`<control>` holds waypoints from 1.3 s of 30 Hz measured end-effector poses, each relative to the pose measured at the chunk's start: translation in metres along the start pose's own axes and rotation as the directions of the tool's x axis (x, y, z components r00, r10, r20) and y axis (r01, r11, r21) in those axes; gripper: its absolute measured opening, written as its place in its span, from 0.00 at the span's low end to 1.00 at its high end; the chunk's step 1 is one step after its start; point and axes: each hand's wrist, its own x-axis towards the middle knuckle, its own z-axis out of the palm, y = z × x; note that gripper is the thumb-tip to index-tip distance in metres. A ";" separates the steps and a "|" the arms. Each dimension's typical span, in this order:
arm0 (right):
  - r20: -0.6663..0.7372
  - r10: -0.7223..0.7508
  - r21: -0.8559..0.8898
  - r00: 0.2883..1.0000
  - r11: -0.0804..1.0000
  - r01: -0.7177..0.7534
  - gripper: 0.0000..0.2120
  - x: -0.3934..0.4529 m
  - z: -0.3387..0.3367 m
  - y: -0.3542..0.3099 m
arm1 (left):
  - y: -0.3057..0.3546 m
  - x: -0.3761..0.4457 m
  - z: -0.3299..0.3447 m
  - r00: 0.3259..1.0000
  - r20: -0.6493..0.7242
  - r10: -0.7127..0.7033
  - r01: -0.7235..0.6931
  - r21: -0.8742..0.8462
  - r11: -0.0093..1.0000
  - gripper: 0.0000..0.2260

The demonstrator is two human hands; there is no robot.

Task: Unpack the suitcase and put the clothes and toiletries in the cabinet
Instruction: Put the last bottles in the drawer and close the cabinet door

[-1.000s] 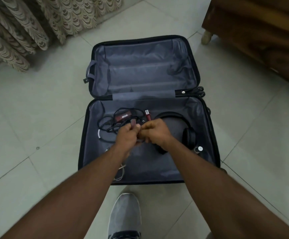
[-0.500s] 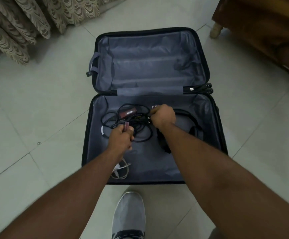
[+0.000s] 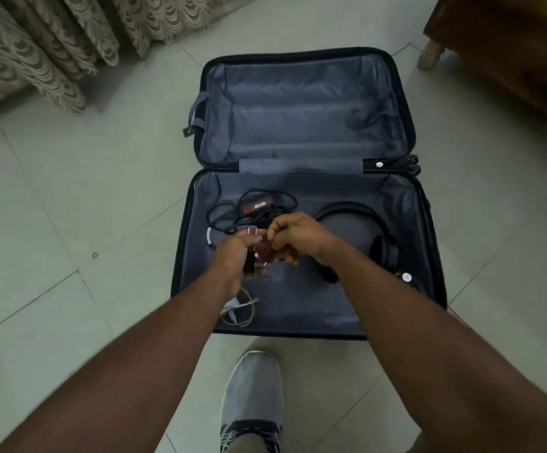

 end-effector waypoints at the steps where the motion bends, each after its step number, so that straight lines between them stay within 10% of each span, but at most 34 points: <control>1: -0.020 0.012 -0.007 1.000 1.000 -0.012 0.05 0.004 0.003 -0.002 | -0.002 -0.001 -0.003 1.000 0.012 0.008 -0.008 0.011 1.000 0.10; 7: -0.231 0.006 0.081 0.973 0.997 0.013 0.06 0.040 0.025 -0.003 | -0.006 -0.002 -0.032 0.992 -0.075 0.100 -0.105 -0.062 0.993 0.09; 11: -0.379 -0.455 -0.694 0.805 0.716 0.078 0.15 0.064 0.031 0.006 | -0.009 -0.005 -0.046 0.992 -0.111 0.063 -0.081 -0.168 0.982 0.05; 15: -0.168 -0.415 -0.910 0.894 0.413 0.021 0.23 0.079 0.039 -0.007 | -0.015 -0.009 -0.055 0.993 -0.111 0.047 -0.065 -0.163 0.984 0.05; 26: -0.202 -0.341 -0.846 0.918 0.534 0.012 0.15 0.059 -0.001 0.008 | -0.015 -0.019 -0.028 0.993 -0.081 0.086 -0.097 -0.150 0.984 0.06; 30: -0.347 -0.338 -0.638 0.875 0.769 0.044 0.14 0.038 -0.011 0.031 | -0.019 -0.025 -0.014 0.996 -0.039 0.084 -0.088 -0.111 0.990 0.06; 33: -0.532 -0.150 -0.151 0.834 0.985 0.081 0.11 0.015 -0.014 0.040 | -0.022 -0.029 -0.009 0.998 -0.052 0.037 -0.042 -0.093 0.995 0.06; 39: -0.362 0.139 0.323 0.922 0.946 -0.015 0.06 -0.024 -0.017 0.035 | -0.029 -0.035 -0.003 0.996 -0.083 -0.016 0.014 -0.030 0.999 0.03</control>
